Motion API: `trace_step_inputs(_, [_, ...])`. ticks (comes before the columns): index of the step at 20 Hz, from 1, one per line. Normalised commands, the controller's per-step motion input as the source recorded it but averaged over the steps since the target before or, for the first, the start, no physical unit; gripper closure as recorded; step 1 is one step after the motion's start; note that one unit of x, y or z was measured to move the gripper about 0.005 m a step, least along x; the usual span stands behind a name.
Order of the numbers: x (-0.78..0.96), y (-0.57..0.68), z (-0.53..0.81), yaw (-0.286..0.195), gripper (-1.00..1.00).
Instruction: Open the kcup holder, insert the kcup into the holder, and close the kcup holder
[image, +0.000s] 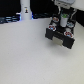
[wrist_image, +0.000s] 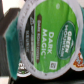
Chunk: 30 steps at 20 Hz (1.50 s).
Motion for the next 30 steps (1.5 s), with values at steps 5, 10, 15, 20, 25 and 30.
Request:
trace_step_inputs(5, [-0.44,-0.19,0.0,-0.001,1.0])
trace_step_inputs(10, [-0.16,-0.07,-0.09,0.003,1.0])
trace_step_inputs(15, [0.03,-0.03,-0.14,-0.001,1.0])
trace_step_inputs(20, [0.08,0.0,-0.17,-0.006,1.0])
trace_step_inputs(25, [0.08,-0.01,-0.24,-0.014,1.0])
trace_step_inputs(30, [0.02,-0.01,-0.29,-0.002,1.0])
